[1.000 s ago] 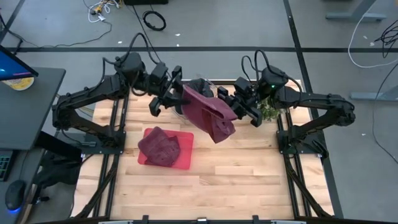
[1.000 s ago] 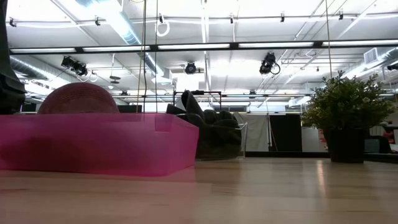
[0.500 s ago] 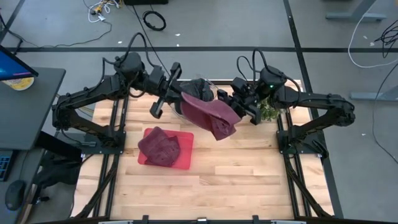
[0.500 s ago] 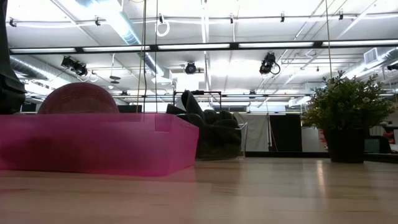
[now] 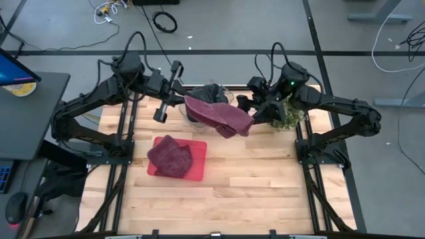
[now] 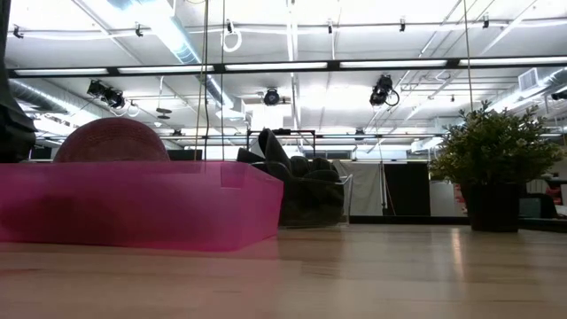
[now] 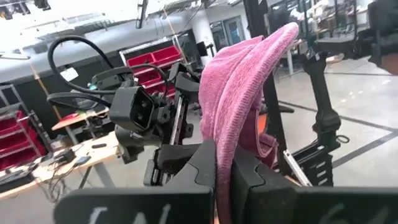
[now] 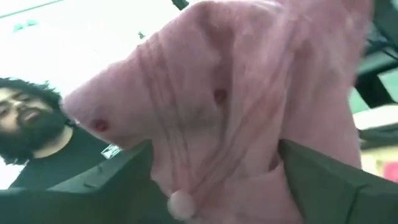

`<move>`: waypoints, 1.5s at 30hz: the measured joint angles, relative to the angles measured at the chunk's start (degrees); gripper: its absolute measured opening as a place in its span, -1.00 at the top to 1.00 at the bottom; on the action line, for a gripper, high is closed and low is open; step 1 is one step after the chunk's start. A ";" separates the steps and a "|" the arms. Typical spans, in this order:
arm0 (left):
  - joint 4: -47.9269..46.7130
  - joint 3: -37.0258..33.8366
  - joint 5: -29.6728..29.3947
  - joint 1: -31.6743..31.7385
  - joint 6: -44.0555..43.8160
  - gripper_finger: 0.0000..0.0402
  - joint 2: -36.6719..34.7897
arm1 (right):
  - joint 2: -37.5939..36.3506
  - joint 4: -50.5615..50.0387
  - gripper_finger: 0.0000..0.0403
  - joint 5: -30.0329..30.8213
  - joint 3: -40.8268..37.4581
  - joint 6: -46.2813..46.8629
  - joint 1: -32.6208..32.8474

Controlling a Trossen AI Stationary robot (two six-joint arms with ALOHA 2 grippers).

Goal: Pick & Place hat
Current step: Put the red cap into the red bin

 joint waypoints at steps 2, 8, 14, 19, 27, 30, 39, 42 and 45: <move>-2.61 0.00 -0.13 0.56 0.74 0.95 -1.17 | -0.89 -3.44 -0.79 -0.18 0.00 -0.72 -1.60; -12.91 0.00 -0.35 1.52 5.51 0.95 -6.00 | -3.27 -17.39 -0.86 3.50 0.00 -6.90 -7.14; -27.44 0.00 -3.47 -0.14 15.03 0.95 -10.07 | -3.72 -24.32 -0.78 6.71 0.00 -11.01 -9.73; -35.97 0.00 -11.10 -3.00 19.69 0.95 -10.29 | -3.76 -24.04 -0.71 6.76 -0.92 -11.13 -9.94; -46.43 0.00 -25.88 -10.60 30.69 0.95 -7.53 | -3.76 -26.06 -0.62 10.01 -1.29 -10.21 -9.96; -49.78 0.02 -31.59 -13.52 35.10 0.95 -6.43 | -3.76 -26.10 -0.61 11.25 -1.29 -8.80 -9.96; -60.28 0.00 -33.57 -19.82 41.13 0.95 -3.40 | -3.74 -26.55 -0.60 17.36 -1.31 -7.72 -9.94; -63.18 0.00 -32.70 -21.37 42.65 0.95 -2.86 | -3.74 -26.91 -0.60 18.85 -1.33 -7.27 -9.94; -64.23 0.07 -32.92 -22.09 43.42 0.95 -2.43 | -3.74 -26.85 -0.60 20.10 -1.33 -6.36 -9.94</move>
